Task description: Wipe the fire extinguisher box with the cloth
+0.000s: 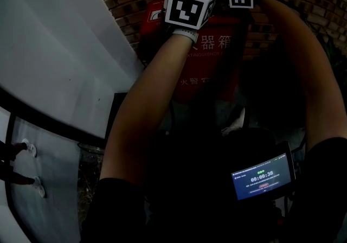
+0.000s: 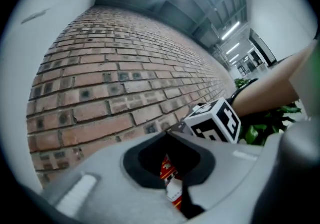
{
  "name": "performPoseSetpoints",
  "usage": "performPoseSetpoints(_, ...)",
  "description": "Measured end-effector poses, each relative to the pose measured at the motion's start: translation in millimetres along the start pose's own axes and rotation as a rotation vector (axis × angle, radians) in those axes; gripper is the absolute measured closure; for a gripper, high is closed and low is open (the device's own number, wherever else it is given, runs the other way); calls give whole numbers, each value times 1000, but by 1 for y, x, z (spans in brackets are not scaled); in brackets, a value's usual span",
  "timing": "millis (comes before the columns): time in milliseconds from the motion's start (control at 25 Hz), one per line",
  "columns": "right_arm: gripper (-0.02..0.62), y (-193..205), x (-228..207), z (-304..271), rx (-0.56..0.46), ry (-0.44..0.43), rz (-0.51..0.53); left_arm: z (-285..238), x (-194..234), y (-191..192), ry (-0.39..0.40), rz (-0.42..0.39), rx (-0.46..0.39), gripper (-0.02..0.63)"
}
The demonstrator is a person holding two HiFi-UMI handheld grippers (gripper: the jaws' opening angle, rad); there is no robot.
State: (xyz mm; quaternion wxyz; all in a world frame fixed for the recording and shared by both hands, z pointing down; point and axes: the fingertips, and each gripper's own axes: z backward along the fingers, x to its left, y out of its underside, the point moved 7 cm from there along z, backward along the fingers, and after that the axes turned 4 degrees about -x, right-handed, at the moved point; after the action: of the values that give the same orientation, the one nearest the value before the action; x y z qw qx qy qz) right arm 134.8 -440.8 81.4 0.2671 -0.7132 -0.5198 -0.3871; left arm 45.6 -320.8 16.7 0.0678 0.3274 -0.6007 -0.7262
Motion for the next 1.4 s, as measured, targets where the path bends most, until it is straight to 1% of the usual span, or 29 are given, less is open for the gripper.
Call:
performPoseSetpoints(160,541,-8,17,22,-11,-37,30,13,-9,0,-2,10,-7,603)
performPoseSetpoints(280,541,-15,33,40,-15,-70,34,27,-19,2,-4,19,-8,603)
performPoseSetpoints(520,541,-31,58,77,-32,-105,44,55,-32,4,-13,36,-3,603)
performPoseSetpoints(760,541,-46,87,113,-38,-174,23,88,-42,3,-20,53,-9,603)
performPoseSetpoints(880,540,-58,105,124,-70,-185,43,103,-47,18,-9,49,-3,603)
performPoseSetpoints(960,540,-62,119,127,-97,-165,33,107,-50,36,6,37,2,603)
performPoseSetpoints(1040,540,-67,132,130,-147,-115,-16,116,-54,53,11,48,-13,603)
performPoseSetpoints(1120,540,-74,143,131,-230,-62,-113,126,-58,71,21,69,-40,603)
performPoseSetpoints(1240,540,-86,169,127,-406,3,-320,141,-64,106,48,106,-69,603)
performPoseSetpoints(1360,540,-96,200,126,-617,55,-552,161,-74,139,66,186,-109,603)
performPoseSetpoints(1400,540,-97,210,124,-686,66,-629,166,-77,150,73,200,-122,603)
